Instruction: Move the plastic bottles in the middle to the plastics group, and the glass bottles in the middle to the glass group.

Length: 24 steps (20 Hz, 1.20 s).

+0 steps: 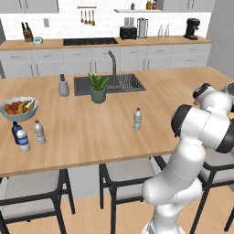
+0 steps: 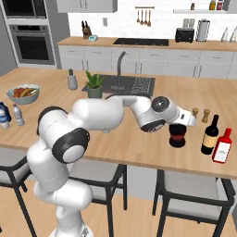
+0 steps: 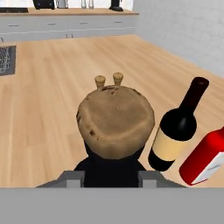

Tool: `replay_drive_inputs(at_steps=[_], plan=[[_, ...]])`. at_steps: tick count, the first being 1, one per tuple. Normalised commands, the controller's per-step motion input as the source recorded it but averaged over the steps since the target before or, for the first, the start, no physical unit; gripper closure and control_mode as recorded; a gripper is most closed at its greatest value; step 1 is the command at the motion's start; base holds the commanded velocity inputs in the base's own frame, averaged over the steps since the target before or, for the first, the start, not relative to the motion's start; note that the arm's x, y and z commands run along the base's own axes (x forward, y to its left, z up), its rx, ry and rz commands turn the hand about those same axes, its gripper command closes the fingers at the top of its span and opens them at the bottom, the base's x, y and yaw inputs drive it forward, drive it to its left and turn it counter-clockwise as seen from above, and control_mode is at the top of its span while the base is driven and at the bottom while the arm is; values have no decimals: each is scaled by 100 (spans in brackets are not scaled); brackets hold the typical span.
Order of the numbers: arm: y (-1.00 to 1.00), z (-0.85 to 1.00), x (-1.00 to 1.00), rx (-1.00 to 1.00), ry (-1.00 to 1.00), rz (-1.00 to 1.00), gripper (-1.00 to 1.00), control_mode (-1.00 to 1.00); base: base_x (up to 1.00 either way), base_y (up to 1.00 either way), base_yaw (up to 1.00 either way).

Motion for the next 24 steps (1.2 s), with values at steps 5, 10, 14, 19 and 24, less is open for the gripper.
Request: replay_drive_inputs(at_steps=[5, 10, 14, 19, 24], plan=[[0, 0, 10, 0, 0, -11, 100, -100, 0, 0, 0], [-6, 1, 17, 0, 0, -13, 100, -100, 0, 0, 0], [-26, 0, 0, 3, 0, -9, 100, -100, 0, 0, 0], [-29, 0, 5, 6, 0, -5, 100, -100, 0, 0, 0], [-6, -29, 9, 5, 4, -1, 100, -100, 0, 0, 0]])
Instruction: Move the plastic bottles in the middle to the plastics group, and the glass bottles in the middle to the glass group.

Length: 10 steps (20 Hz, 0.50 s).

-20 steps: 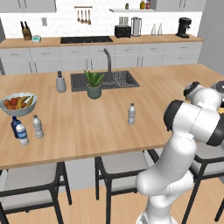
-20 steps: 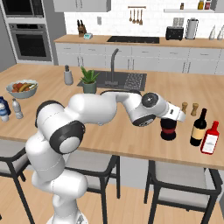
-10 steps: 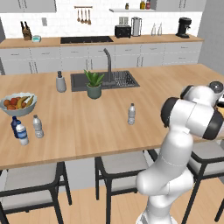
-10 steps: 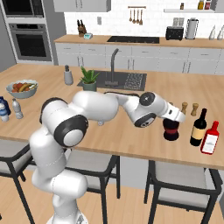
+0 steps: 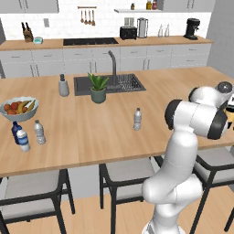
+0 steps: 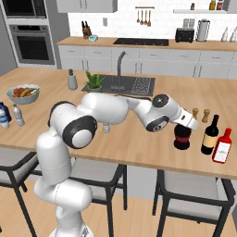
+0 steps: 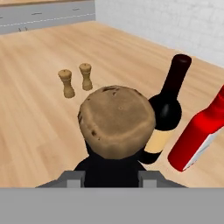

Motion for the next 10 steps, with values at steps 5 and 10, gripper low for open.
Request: replay_drive_inputs(at_steps=[5, 10], plan=[[0, -53, 0, 9, 3, 0, 100, -100, 0, 0, 0], [0, -21, 0, 1, 0, 0, 100, -100, 0, 0, 0]])
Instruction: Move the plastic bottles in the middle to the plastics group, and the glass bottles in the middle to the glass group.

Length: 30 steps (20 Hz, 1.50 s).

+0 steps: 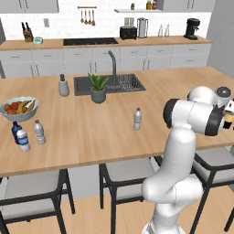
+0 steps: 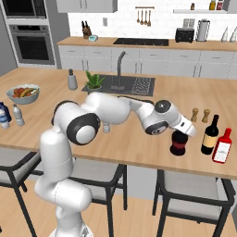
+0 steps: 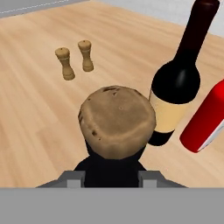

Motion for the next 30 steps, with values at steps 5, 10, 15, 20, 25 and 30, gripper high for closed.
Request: replay_drive_inputs(at_steps=[5, 10, 15, 20, 25, 30], plan=[[-19, 0, 9, 0, 0, -2, 100, -100, 0, 0, 0], [-43, 0, 23, 1, 0, -4, 100, -100, 0, 0, 0], [-28, 0, 25, 3, 0, -2, 100, -100, 0, 0, 0], [0, -7, 1, 3, 0, 0, 100, -100, 0, 0, 0], [0, -39, 0, 0, -7, 0, 100, -100, 0, 0, 0], [0, -13, 0, 0, -5, 0, 100, -100, 0, 0, 0]])
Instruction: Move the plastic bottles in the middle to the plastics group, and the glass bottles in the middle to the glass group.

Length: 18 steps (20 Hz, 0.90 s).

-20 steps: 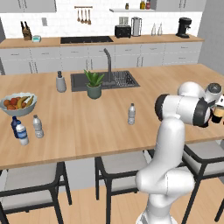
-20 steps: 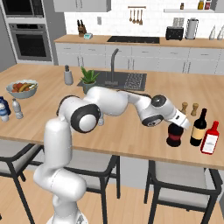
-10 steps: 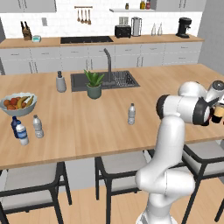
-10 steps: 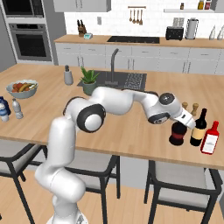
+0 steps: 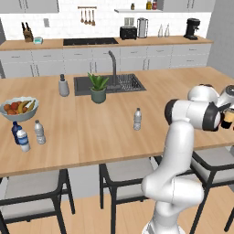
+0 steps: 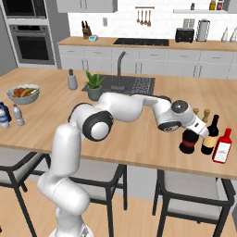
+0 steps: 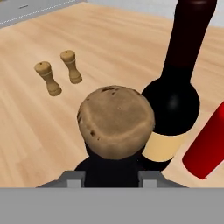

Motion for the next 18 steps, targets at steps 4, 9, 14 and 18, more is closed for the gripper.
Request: replay_drive_inputs(at_steps=[4, 9, 14, 18], plan=[[0, 2, 0, -1, 0, 0, -100, -100, 0, 0, 0], [1, 10, 0, -5, 0, 0, -100, -100, 0, 0, 0], [0, 25, 0, -1, 0, 0, -100, -100, 0, 0, 0], [0, 66, 0, 0, -1, 0, -100, -100, 0, 0, 0]])
